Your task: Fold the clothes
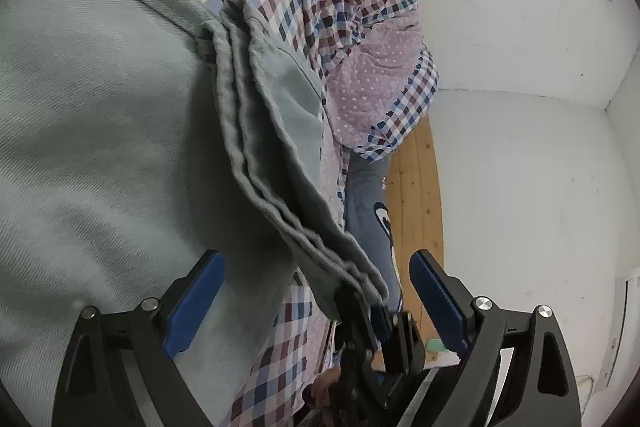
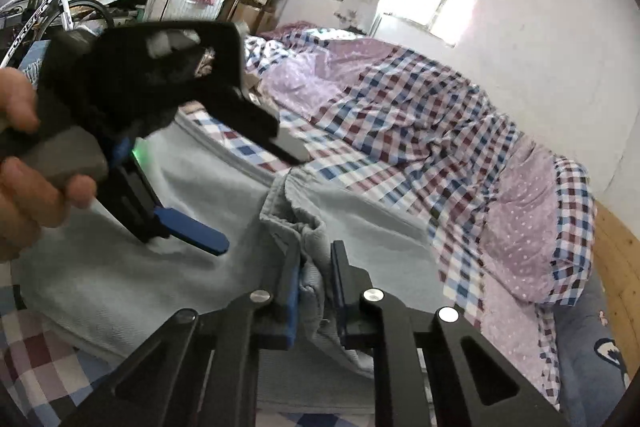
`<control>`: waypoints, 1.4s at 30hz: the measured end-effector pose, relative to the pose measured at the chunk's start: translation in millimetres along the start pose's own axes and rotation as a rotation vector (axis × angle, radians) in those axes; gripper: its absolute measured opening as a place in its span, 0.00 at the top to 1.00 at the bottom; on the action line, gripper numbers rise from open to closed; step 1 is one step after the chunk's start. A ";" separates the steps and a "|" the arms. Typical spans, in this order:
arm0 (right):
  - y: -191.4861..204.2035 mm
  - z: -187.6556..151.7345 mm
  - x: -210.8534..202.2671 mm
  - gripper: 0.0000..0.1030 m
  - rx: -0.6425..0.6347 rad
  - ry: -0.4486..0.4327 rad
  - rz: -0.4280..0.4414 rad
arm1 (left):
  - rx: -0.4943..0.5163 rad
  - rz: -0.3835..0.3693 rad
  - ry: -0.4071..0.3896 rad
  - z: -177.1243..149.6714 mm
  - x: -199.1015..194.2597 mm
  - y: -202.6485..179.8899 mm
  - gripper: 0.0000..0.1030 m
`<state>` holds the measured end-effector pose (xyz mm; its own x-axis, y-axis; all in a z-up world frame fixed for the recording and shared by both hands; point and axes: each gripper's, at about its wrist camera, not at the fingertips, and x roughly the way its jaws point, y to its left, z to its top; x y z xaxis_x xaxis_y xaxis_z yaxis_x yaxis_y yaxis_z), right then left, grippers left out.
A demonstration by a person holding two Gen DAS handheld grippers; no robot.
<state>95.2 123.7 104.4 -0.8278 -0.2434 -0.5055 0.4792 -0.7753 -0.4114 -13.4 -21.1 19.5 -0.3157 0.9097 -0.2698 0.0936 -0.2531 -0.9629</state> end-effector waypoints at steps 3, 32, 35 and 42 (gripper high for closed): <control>-5.1 -3.1 -10.4 0.87 0.021 -0.022 0.021 | 0.007 -0.011 -0.005 9.9 5.4 -1.4 0.07; 43.9 -57.9 17.7 0.51 -0.247 0.151 -0.100 | 0.092 0.097 -0.070 35.9 24.7 -4.6 0.84; 48.1 -55.5 24.3 0.75 -0.257 0.180 -0.120 | 0.097 0.123 -0.067 37.5 24.7 -3.9 0.83; 29.1 -45.2 8.6 0.86 -0.169 0.112 -0.138 | 0.074 0.156 -0.104 44.3 22.3 5.6 0.31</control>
<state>115.2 125.4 53.8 -0.8555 -0.0685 -0.5133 0.4139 -0.6861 -0.5983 -61.8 -16.8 7.8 -0.3990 0.8194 -0.4115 0.0811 -0.4155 -0.9060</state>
